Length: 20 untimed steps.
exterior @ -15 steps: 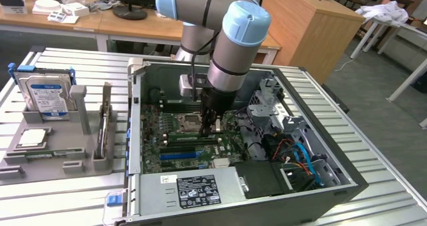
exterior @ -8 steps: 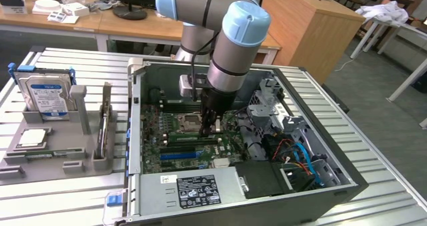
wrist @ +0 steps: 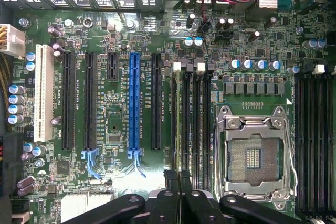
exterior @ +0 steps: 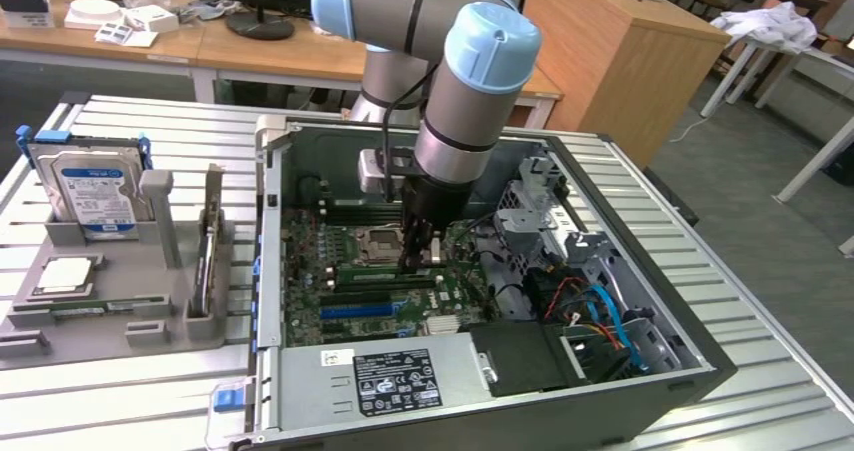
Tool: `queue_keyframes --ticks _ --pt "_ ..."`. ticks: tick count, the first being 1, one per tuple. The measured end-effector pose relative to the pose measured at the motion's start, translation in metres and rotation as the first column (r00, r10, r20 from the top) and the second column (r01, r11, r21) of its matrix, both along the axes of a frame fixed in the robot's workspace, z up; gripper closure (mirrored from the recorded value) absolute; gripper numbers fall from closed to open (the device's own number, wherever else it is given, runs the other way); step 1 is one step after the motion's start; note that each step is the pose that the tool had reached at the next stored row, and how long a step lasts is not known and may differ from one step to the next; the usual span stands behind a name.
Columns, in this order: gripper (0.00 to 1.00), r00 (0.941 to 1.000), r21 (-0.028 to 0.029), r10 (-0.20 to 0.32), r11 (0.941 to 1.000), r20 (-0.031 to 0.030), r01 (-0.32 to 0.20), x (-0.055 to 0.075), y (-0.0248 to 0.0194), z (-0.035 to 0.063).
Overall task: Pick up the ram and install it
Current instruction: 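Insert the ram into the slot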
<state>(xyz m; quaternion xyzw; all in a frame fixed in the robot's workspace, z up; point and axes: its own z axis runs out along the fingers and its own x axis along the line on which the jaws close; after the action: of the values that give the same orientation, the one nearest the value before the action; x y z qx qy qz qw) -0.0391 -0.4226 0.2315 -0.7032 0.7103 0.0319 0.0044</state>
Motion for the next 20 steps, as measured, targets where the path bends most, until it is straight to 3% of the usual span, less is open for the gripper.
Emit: queue_keyframes --ticks 20 --pt "0.88 1.0 0.0007 0.0 1.0 0.0 0.0 0.0 0.0 -0.002"
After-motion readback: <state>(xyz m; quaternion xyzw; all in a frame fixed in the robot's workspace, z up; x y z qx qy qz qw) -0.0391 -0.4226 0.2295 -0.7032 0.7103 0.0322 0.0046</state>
